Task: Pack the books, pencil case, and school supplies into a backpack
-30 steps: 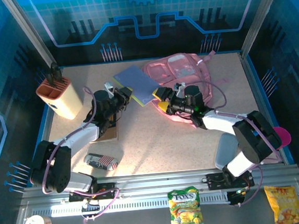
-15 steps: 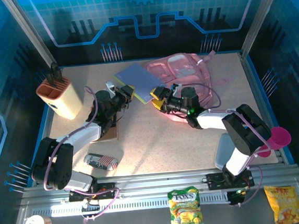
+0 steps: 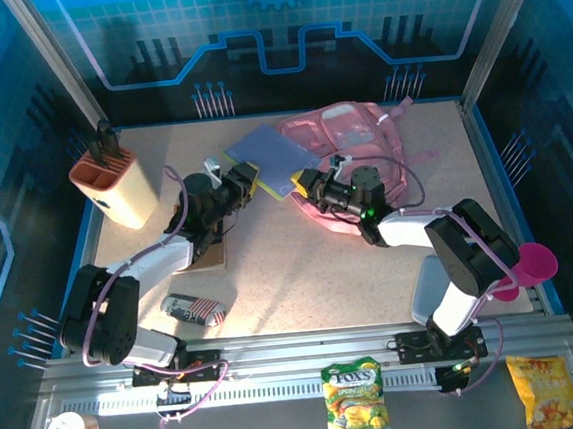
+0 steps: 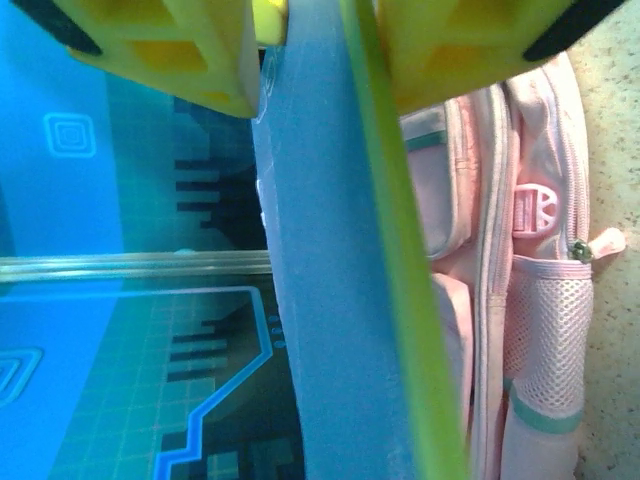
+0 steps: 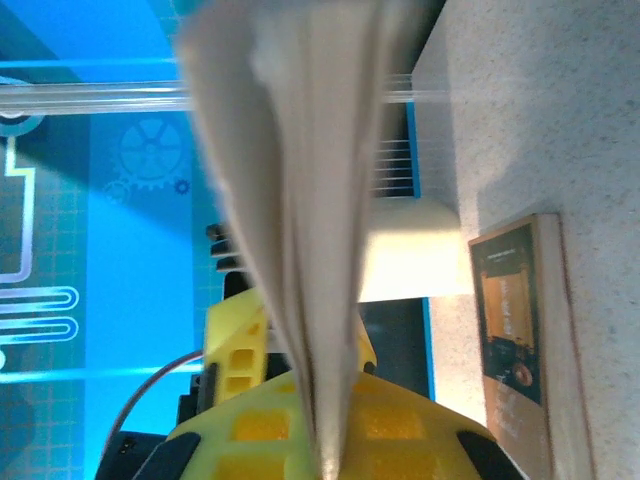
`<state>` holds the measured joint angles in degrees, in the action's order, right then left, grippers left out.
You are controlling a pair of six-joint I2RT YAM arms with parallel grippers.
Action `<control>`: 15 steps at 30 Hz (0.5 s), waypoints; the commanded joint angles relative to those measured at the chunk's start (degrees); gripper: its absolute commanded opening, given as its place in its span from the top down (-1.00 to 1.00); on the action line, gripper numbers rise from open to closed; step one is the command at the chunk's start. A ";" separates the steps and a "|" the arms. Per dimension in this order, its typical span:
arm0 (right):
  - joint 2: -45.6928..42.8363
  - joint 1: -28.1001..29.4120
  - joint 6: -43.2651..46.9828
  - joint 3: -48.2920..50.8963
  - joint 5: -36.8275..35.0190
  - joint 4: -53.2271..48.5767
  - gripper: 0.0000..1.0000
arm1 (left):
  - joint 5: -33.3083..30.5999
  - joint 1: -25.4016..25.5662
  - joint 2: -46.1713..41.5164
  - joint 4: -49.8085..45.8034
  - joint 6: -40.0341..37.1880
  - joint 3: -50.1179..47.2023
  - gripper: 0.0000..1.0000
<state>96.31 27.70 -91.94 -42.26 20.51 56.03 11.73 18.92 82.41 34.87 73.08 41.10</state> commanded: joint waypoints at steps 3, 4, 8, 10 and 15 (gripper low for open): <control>-7.45 -3.49 8.07 3.08 -1.04 -3.27 1.00 | -1.07 0.20 -4.65 -13.47 -13.77 2.61 -0.16; -9.22 -4.32 9.74 3.78 -1.22 -5.44 1.00 | -1.22 0.31 -4.88 -17.46 -17.31 4.11 -0.24; -16.42 -8.46 15.47 6.20 -2.33 -15.50 1.00 | -3.60 2.34 -3.92 -29.51 -29.28 9.99 -0.55; -20.32 -10.71 18.19 6.99 -3.07 -21.50 1.00 | -4.28 3.83 -2.30 -33.54 -33.90 13.06 -0.65; -30.87 -16.21 27.41 5.74 -7.47 -42.06 1.00 | -6.41 8.62 3.80 -39.26 -43.38 21.03 -0.77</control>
<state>70.17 13.58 -73.23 -35.53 16.60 27.66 7.57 25.43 83.07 2.96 39.94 58.48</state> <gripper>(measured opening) 0.074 0.878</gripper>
